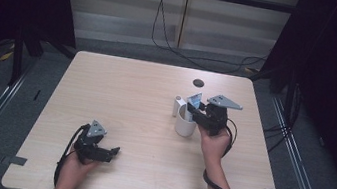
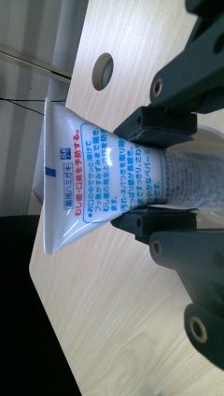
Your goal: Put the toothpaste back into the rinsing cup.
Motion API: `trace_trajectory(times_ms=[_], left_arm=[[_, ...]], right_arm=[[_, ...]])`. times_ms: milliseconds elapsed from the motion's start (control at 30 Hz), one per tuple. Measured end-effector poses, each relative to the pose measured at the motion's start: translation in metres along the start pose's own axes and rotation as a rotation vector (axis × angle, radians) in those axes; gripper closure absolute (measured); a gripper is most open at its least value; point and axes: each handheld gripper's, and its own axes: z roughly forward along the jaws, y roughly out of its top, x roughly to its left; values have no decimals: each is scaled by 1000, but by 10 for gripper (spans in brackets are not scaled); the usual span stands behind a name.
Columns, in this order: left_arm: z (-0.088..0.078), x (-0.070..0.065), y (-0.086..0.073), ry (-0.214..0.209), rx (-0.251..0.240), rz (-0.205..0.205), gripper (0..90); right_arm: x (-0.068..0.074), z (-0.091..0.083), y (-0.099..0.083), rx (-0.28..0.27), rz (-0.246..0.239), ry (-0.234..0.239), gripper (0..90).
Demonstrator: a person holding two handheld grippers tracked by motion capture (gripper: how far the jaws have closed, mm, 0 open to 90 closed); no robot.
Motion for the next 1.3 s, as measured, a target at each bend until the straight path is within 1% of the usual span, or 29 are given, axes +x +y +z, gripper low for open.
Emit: trace_trajectory(times_ms=[400,500,700,733,833,1167,1300], left_arm=[[0,0,0,0,0,-1,147],[0,0,0,0,0,-1,147],[0,0,0,0,0,0,147],[0,0,0,0,-1,-2,146],[0,0,0,0,0,-1,146],[0,0,0,0,0,-1,147],[0,0,0,0,0,0,146]], right_arm=[[2,1,-3,7,-11,4,623],[2,2,-4,10,-6,4,619],[3,2,-8,20,-11,2,612],[2,2,-9,20,-18,2,611],[2,2,-10,22,-10,2,610],[3,-1,-13,21,-24,3,605],[1,-3,-15,20,-20,10,603]])
